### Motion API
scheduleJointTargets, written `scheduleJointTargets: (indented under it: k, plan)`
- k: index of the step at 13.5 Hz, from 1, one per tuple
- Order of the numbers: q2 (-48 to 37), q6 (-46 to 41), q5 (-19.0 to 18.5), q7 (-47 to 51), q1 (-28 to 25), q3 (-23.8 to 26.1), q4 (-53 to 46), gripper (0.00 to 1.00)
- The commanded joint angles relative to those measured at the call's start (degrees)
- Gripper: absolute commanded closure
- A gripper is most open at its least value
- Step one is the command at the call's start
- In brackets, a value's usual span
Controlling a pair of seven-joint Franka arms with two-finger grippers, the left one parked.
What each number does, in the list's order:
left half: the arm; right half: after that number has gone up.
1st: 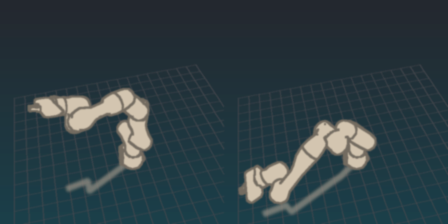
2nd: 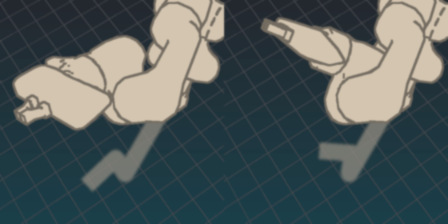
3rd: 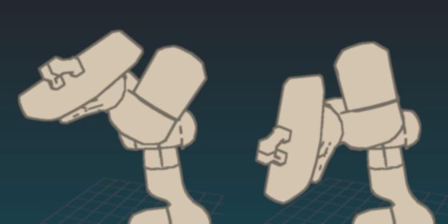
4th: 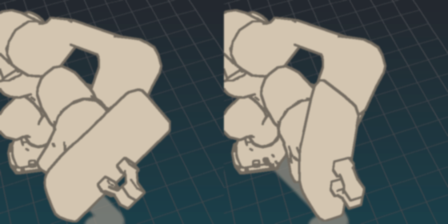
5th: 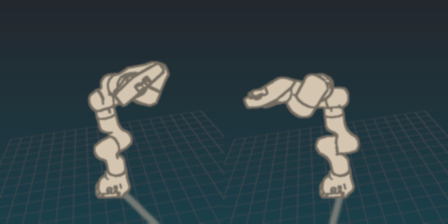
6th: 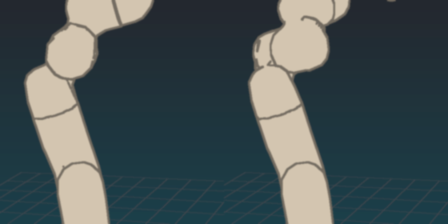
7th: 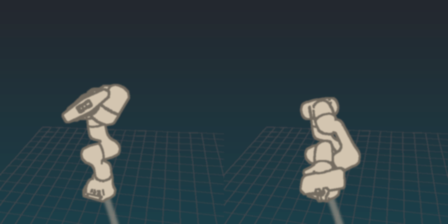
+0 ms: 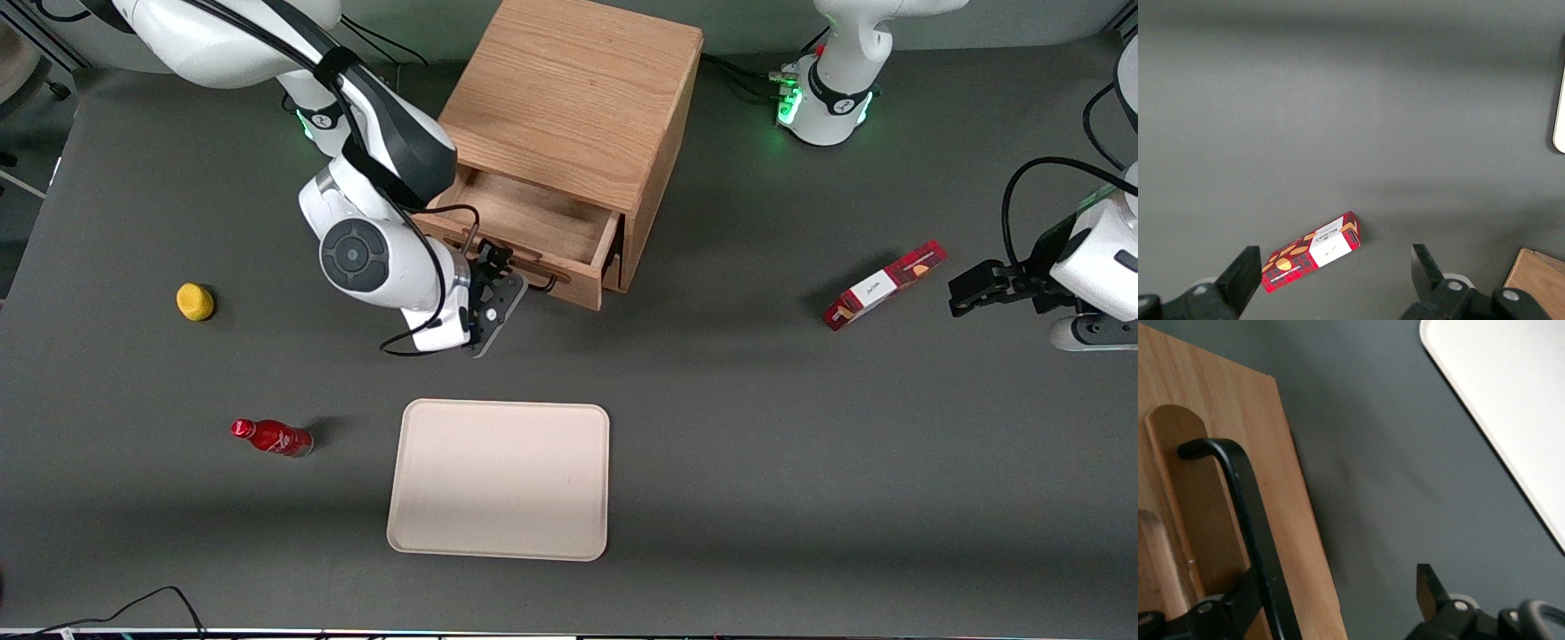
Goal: Close top drawer
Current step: 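Push the drawer front with the right gripper into the cabinet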
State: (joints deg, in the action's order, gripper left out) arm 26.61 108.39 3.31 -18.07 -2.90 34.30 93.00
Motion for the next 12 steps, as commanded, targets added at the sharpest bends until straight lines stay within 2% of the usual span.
scheduleJointTargets:
  k: [1, 9, 12]
  plan:
    - [-3.6, 2.4, 1.3, 2.6, 1.3, 2.7, 5.4, 0.00]
    - [-6.7, 4.7, 1.9, 8.3, 1.5, 8.0, 10.4, 0.00]
    - [-7.9, 8.1, 2.0, 9.5, 1.5, 9.2, 13.7, 0.00]
